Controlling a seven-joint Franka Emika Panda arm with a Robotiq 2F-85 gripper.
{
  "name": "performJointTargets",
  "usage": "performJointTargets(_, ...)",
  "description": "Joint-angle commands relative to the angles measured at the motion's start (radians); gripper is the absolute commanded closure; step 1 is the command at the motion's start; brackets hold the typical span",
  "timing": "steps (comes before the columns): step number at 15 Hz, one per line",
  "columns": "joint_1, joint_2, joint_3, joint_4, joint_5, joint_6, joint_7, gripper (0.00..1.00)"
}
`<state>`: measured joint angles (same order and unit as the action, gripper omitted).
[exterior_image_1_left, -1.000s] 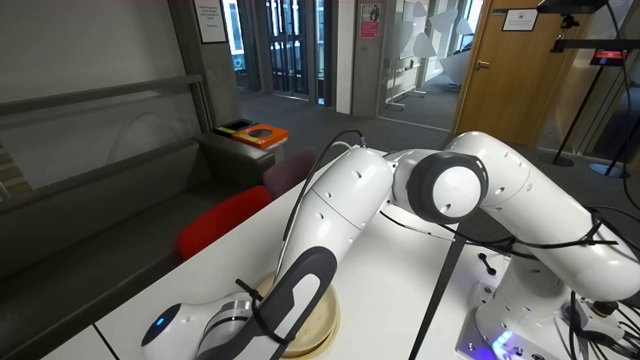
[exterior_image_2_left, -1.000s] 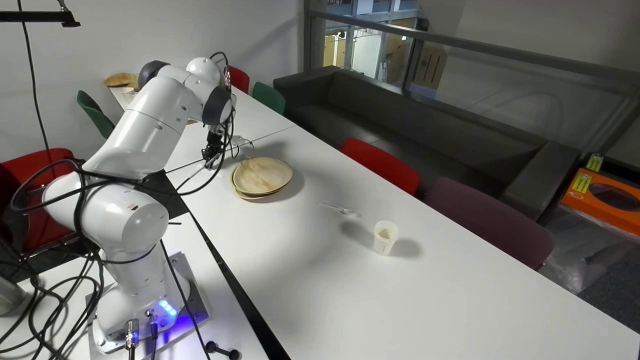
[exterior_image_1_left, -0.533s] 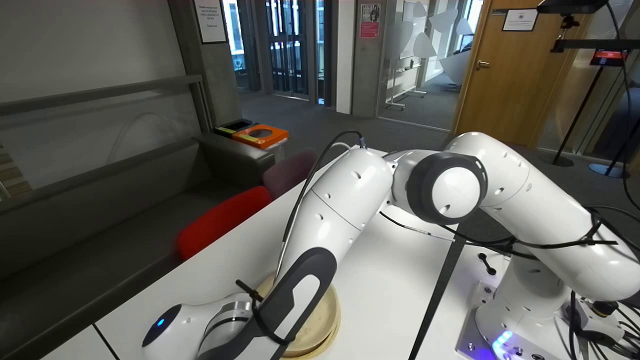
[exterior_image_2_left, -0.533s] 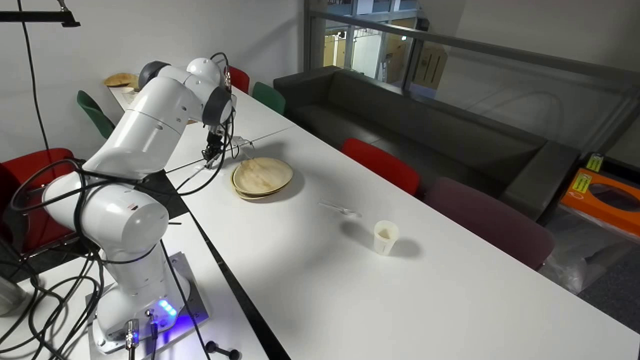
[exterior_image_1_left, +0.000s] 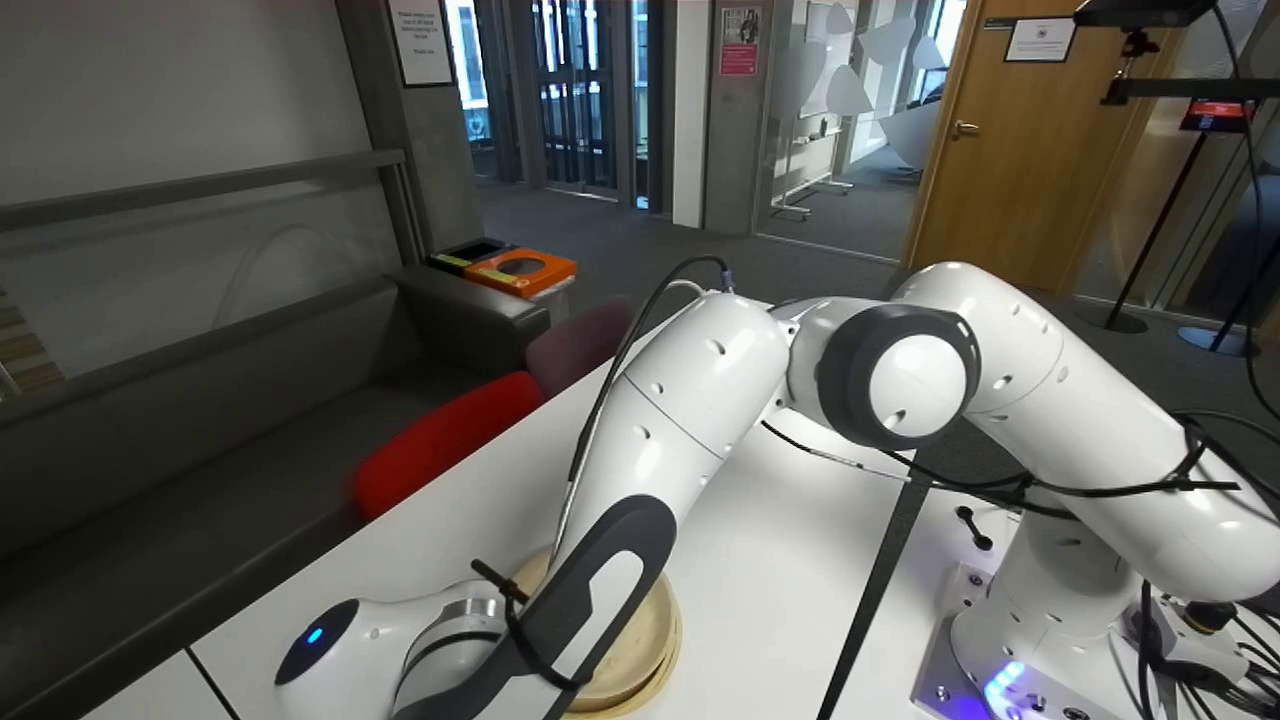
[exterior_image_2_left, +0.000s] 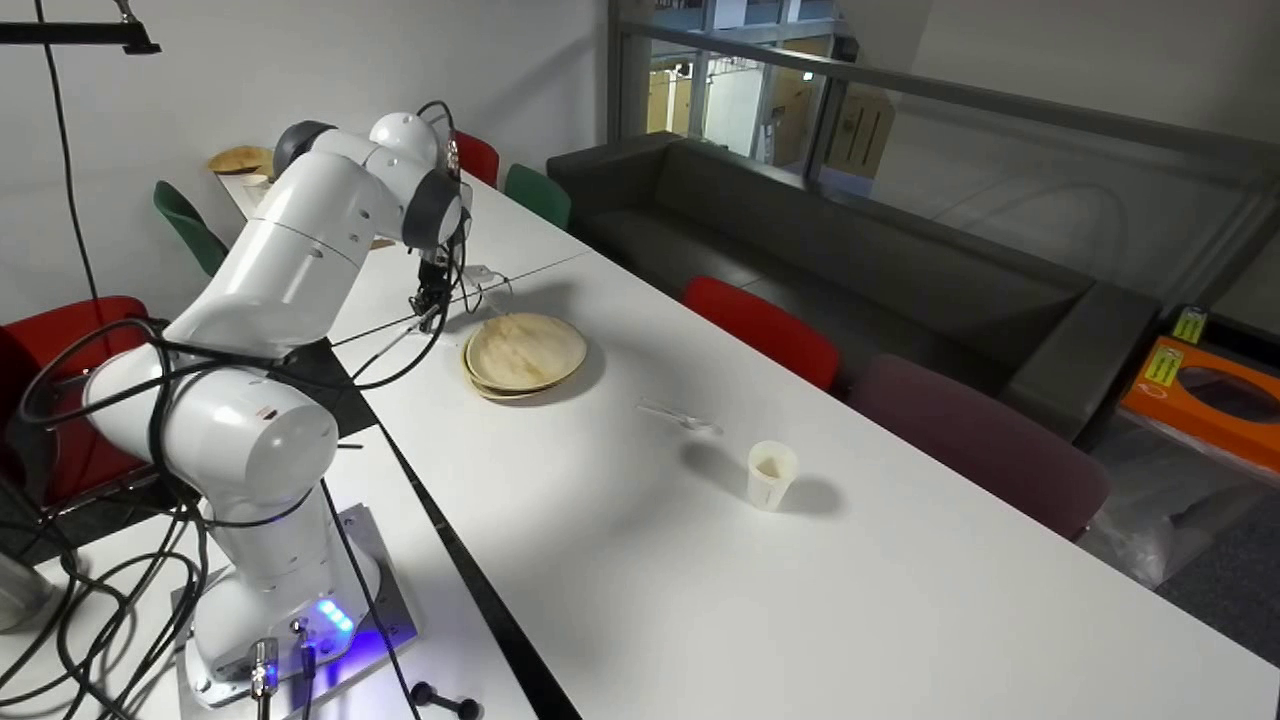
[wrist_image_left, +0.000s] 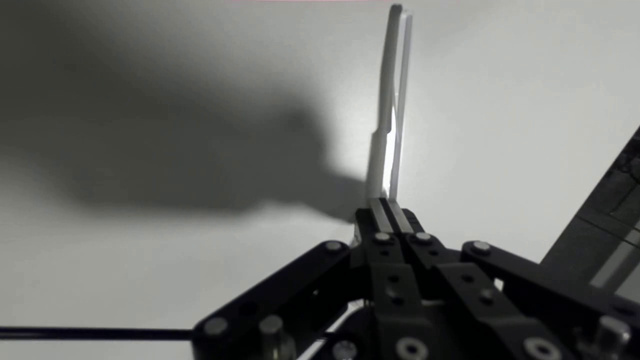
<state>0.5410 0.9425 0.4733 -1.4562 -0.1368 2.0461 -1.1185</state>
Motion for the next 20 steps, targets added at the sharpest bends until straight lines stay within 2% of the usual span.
performJointTargets(1, 0.029, -0.089, -0.047, -0.038, -0.056, 0.078, 0.078, 1.0)
performJointTargets(5, 0.04, -0.15, -0.074, -0.06, -0.112, 0.141, 0.143, 1.0)
performJointTargets(8, 0.057, -0.211, -0.13, -0.079, -0.197, 0.172, 0.229, 1.0)
performJointTargets(15, 0.02, -0.409, -0.261, -0.134, -0.393, 0.148, 0.388, 1.0)
performJointTargets(20, -0.006, -0.529, -0.324, -0.164, -0.64, 0.054, 0.419, 1.0)
